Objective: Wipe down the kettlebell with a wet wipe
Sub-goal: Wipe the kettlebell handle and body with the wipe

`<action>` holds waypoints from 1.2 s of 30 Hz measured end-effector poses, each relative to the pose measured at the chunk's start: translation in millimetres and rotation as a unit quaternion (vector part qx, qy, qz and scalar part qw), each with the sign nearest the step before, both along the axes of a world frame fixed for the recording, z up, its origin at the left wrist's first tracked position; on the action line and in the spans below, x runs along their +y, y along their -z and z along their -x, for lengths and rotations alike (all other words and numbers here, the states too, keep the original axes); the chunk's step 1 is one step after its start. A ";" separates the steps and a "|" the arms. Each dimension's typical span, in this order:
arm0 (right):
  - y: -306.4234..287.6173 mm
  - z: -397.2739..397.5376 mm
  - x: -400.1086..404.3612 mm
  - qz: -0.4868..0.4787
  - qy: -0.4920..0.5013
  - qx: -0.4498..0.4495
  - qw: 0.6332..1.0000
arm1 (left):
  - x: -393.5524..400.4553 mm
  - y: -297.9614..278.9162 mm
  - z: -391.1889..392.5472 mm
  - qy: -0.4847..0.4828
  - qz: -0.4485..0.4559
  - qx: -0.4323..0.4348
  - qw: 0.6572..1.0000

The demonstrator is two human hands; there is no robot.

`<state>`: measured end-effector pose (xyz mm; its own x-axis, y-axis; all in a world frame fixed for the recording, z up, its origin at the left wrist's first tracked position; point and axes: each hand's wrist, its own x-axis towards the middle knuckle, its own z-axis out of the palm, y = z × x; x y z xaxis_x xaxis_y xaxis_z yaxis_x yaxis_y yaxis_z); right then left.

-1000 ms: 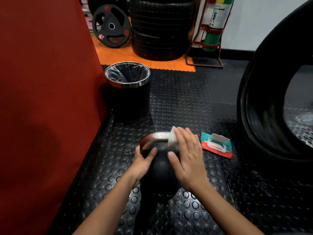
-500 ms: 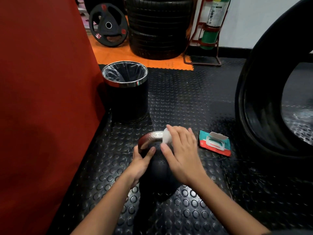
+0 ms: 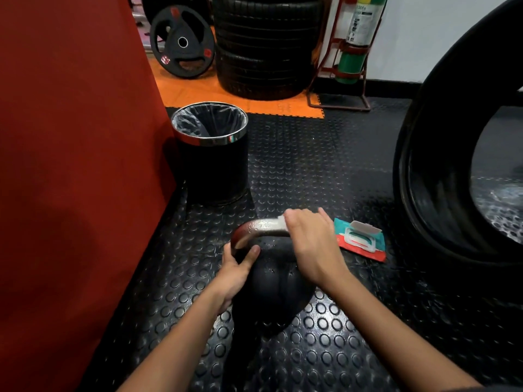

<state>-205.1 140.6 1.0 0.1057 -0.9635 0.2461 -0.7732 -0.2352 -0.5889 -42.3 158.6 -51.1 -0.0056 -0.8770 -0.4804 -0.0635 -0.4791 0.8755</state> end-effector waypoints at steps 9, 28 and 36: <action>49.4 11.3 34.8 0.014 0.039 -0.113 0.993 | -3.9 10.7 -5.4 -0.002 -0.006 -0.013 1.000; 63.3 12.9 15.4 -0.095 0.144 -0.381 0.908 | -4.5 13.0 -6.9 0.001 -0.010 -0.011 1.000; 24.6 4.6 4.7 -0.025 0.073 -0.266 0.961 | -4.8 12.6 -5.0 -0.004 -0.008 -0.001 1.000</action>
<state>-209.7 145.3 -23.6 -0.1594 -0.9707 0.1799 -0.3819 -0.1075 -0.9179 -37.3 153.8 -63.7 0.0016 -0.8688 -0.4952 -0.0615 -0.4944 0.8671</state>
